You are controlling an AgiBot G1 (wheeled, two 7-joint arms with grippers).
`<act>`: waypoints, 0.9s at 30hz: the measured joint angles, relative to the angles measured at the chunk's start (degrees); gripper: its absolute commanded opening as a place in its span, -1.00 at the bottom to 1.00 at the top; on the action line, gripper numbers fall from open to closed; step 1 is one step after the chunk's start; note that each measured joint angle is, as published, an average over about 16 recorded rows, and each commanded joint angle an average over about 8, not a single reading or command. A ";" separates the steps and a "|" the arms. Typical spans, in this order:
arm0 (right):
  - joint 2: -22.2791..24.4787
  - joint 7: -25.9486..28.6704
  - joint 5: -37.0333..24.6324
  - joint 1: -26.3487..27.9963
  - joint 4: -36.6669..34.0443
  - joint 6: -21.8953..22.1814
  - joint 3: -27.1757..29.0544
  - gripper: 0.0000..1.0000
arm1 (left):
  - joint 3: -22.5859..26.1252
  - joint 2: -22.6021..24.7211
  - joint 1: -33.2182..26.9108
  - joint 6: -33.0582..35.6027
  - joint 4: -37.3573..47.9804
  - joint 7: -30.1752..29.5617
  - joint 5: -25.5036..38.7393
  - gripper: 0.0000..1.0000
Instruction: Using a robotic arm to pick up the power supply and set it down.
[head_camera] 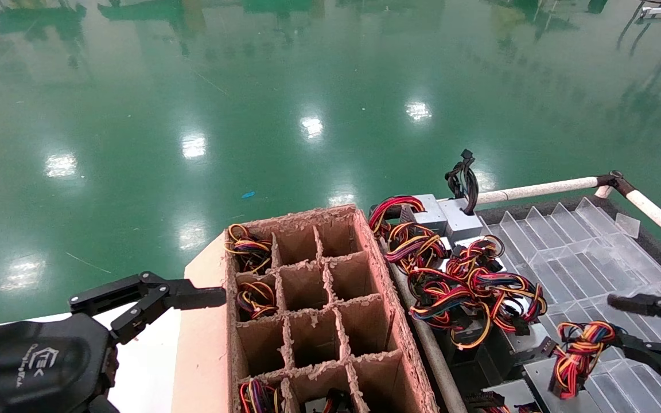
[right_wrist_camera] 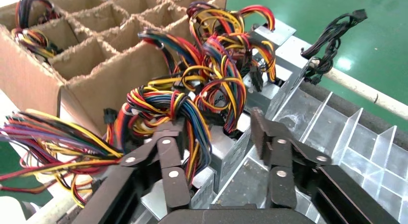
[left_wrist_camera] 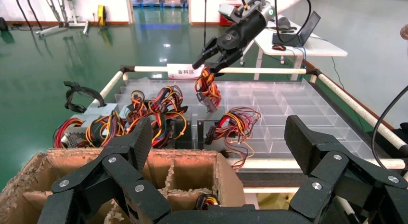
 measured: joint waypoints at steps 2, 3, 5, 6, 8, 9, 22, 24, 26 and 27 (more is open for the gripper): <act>0.32 0.90 -0.17 0.39 0.35 -0.11 -0.11 1.00 | 0.00 0.00 0.00 0.00 0.00 0.00 0.00 1.00; 0.46 1.38 -0.28 0.59 0.49 -0.17 -0.18 1.00 | 0.00 0.00 0.00 0.00 0.00 0.00 0.00 1.00; 0.70 2.29 -0.58 0.96 0.68 -0.29 -0.37 1.00 | 0.00 0.00 0.00 0.00 0.00 0.00 0.00 1.00; 0.78 2.74 -0.76 1.14 0.74 -0.35 -0.48 1.00 | 0.01 0.00 0.00 0.00 0.00 0.00 0.00 1.00; 0.88 3.58 -1.17 1.47 0.79 -0.47 -0.74 1.00 | 0.01 0.00 0.00 0.00 0.00 0.00 0.00 1.00; 0.91 3.98 -1.39 1.63 0.80 -0.53 -0.88 1.00 | 0.01 0.00 0.00 0.00 0.00 0.00 0.00 1.00; 0.83 8.83 0.06 1.41 2.03 -1.33 -1.23 1.00 | 0.02 -0.01 0.00 -0.01 0.01 0.01 -0.02 1.00; 0.76 9.61 0.56 0.90 2.75 -1.39 -0.59 1.00 | 0.02 -0.01 0.00 -0.01 0.01 0.01 -0.03 1.00; 0.63 10.42 0.92 0.23 3.67 -1.40 0.33 1.00 | 0.02 -0.01 0.00 -0.01 0.01 0.01 -0.03 1.00; 0.55 10.82 1.02 -0.15 4.19 -1.38 0.90 1.00 | 0.02 -0.01 0.00 -0.01 0.02 0.01 -0.04 1.00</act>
